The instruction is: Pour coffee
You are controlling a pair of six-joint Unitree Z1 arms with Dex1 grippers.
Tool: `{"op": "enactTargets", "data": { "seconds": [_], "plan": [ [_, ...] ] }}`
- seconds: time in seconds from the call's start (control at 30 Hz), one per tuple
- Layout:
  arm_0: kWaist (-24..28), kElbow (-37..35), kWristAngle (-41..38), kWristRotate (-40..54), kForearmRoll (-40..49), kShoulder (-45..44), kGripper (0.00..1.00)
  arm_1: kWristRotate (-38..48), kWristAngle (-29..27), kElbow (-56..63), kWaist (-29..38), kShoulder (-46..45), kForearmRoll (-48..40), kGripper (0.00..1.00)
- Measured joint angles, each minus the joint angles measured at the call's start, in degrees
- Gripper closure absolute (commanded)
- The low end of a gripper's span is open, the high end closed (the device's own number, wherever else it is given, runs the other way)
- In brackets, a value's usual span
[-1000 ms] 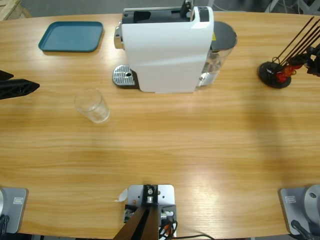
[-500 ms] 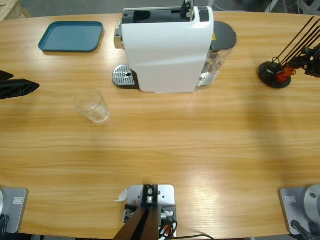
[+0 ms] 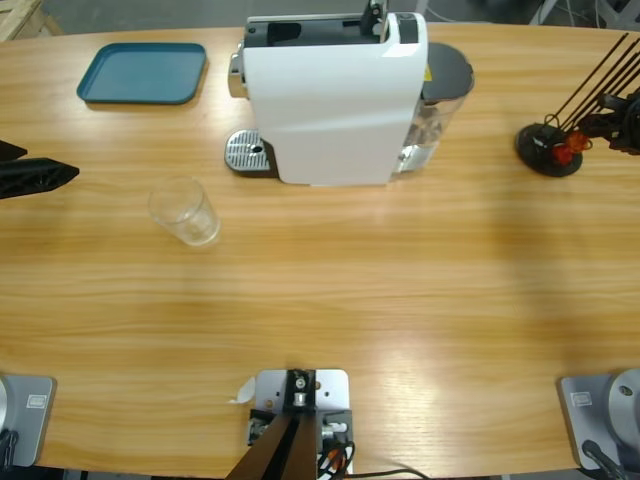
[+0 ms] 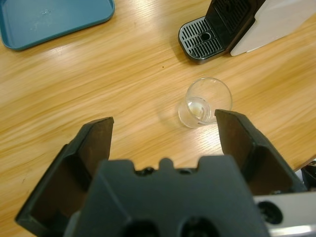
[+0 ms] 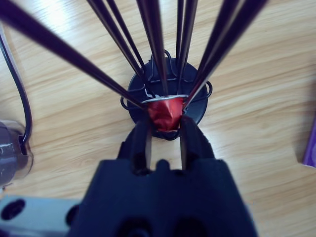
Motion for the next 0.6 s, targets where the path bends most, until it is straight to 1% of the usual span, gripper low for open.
{"op": "enactTargets", "data": {
  "seconds": [0.5,0.6],
  "plan": [
    [0.0,0.0,0.0,0.0,0.0,0.01,0.113,-0.57,-0.03,0.0,-0.06,-0.01,0.0,0.902],
    [0.0,0.0,0.0,0.0,-0.01,0.01,0.11,-0.66,-0.03,0.0,-0.06,-0.2,0.0,0.939]
  ]
}}
